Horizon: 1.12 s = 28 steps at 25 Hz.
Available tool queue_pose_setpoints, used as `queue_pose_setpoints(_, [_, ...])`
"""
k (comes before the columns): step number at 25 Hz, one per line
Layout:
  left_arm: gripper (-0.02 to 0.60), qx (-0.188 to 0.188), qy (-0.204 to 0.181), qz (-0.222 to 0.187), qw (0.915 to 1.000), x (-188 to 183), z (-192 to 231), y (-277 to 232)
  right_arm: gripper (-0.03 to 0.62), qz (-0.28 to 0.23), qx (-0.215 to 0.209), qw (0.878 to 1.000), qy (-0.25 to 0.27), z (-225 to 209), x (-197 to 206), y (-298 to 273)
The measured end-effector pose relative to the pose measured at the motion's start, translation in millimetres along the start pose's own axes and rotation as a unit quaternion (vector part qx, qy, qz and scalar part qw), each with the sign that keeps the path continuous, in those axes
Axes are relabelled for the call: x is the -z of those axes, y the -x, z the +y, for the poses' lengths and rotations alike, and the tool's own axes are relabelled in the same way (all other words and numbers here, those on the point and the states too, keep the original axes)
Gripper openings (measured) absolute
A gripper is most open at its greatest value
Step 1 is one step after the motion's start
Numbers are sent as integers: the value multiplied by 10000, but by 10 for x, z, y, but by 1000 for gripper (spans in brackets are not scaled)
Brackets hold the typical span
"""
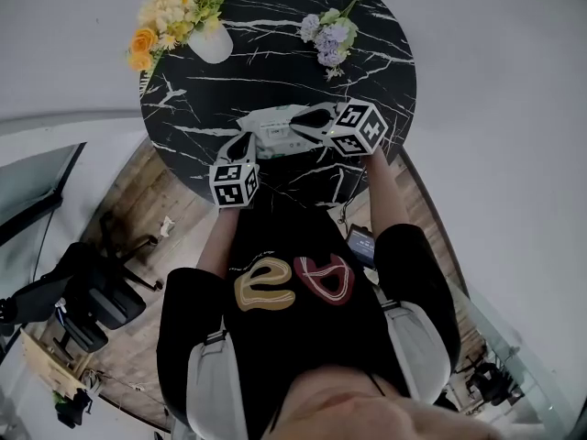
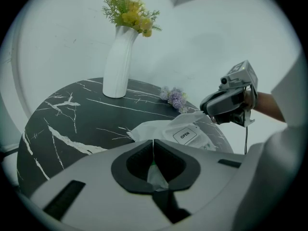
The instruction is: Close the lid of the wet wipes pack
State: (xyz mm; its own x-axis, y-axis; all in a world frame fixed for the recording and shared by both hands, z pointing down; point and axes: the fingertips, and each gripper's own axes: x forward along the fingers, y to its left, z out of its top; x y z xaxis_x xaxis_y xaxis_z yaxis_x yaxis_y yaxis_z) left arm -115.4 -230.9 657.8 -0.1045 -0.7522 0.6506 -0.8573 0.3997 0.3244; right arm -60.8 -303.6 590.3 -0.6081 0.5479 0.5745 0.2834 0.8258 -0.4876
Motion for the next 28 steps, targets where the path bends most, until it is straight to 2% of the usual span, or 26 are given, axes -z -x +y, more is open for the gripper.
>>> queue_pose_setpoints(4, [21,25,-140,26,9999,2,-1,-5,38,82,103,9999,98,20,54,-11])
queue_pose_setpoints(7, [21,24,-106,24,9999,-1,0,-1,38,194,147,9995,201,65,94,-29])
queue_pose_setpoints(10, [21,14,-99,14,9999,-3,-2,6,12,303,206,9989,287,113,153,-65])
queue_pose_setpoints(17, [21,29,-206,107,9997,11,-11,17,12,374,194,9988,237,203,240,-123])
queue_pose_setpoints(28, [21,122,-267,108,9995,9,-8,3,12,532,495,9973,134,204,357,-256])
